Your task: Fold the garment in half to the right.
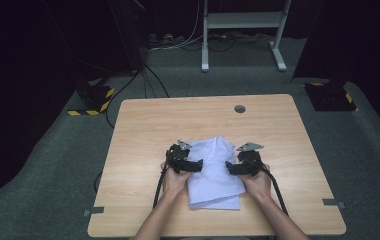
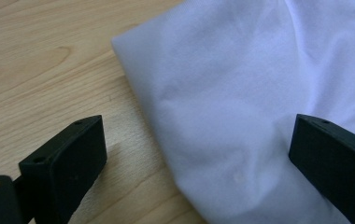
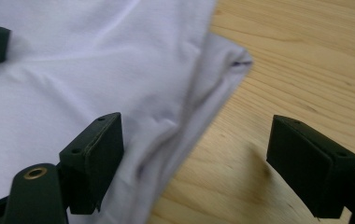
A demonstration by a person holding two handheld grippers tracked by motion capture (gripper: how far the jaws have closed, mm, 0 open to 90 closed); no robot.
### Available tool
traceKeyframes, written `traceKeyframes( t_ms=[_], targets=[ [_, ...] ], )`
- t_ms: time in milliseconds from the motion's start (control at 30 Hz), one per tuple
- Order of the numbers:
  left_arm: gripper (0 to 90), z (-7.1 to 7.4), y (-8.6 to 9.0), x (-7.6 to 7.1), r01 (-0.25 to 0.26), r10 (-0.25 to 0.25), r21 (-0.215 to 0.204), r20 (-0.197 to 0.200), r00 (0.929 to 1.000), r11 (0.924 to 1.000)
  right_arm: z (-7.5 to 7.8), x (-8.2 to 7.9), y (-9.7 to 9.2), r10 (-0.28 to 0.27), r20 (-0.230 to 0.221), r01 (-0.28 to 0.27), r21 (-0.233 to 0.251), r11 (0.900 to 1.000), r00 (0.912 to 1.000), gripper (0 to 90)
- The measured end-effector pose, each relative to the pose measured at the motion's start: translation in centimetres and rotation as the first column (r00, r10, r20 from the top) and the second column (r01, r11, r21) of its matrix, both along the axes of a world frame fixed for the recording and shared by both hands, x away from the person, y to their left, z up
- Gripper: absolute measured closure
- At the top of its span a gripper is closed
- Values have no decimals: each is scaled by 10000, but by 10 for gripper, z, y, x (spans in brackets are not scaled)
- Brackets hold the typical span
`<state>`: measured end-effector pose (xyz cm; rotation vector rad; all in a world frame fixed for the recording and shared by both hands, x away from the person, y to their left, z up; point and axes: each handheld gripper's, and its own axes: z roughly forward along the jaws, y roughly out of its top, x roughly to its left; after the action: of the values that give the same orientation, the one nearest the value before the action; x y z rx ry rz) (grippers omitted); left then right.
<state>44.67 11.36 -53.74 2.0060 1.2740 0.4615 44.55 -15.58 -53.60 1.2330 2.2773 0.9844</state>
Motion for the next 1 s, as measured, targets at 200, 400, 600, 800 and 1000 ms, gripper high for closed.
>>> traceKeyframes(
  t_ms=[200,400,600,800,1000],
  targets=[
    [62,18,-5,-18,244,-225,-322,582,9980,9992,13,-13,-4,243,381,-251,194,9995,9990,188],
    [42,13,-18,-27,622,-620,-48,340,9975,9981,7,-28,15,954,326,-956,56,9954,9949,191],
    [29,-1,-10,-30,618,-618,255,-13,9981,9978,-1,-28,7,810,132,-813,265,9963,9966,183],
    [45,7,-7,-38,543,-543,2,223,9983,9985,6,-33,-2,702,342,-709,206,9973,9969,185],
    [30,6,-22,-44,833,-836,134,236,9962,9964,8,-44,10,1180,446,-1197,372,9921,9920,187]
  ],
)
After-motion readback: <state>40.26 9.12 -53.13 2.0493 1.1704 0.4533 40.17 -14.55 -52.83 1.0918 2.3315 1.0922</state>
